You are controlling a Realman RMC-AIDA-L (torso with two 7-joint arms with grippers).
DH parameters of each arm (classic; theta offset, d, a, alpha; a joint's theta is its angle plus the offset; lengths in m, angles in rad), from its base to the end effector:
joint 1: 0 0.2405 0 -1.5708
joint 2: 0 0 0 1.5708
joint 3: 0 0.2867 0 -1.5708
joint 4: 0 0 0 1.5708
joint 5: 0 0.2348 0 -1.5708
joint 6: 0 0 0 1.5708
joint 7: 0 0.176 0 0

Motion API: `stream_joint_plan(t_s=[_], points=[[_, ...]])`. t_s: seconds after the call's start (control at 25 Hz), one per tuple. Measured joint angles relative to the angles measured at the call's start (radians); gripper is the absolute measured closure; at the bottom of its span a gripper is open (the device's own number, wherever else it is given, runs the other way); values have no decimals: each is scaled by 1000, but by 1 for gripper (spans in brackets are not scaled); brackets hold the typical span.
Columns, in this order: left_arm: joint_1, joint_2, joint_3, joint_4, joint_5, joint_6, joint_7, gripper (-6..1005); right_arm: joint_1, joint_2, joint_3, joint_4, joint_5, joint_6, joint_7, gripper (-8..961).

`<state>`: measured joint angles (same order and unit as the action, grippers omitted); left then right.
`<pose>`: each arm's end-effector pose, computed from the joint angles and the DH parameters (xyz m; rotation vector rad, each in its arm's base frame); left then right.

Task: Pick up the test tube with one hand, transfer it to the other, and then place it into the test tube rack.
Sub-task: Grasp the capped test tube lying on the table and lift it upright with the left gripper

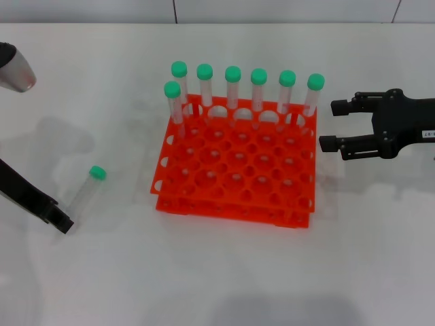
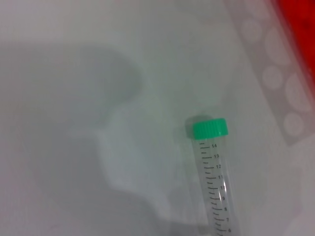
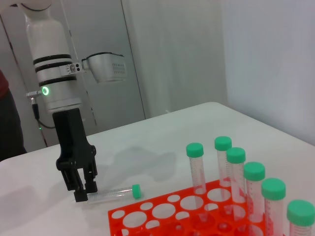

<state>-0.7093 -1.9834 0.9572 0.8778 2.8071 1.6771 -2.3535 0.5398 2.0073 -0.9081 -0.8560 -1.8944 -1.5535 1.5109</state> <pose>-0.3262 0.3889 0.0081 -2.4935 -1.4004 0.7077 0.2504 0.4011 -0.0040 -2.8031 0.4194 0.5690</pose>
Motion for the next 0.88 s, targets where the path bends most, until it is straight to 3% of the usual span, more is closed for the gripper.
stream_joint_plan(t_s=[0.88], points=[[-4,-4,9,0,0,-1,3,625,0,-1,0,-1,0,0,0,168]])
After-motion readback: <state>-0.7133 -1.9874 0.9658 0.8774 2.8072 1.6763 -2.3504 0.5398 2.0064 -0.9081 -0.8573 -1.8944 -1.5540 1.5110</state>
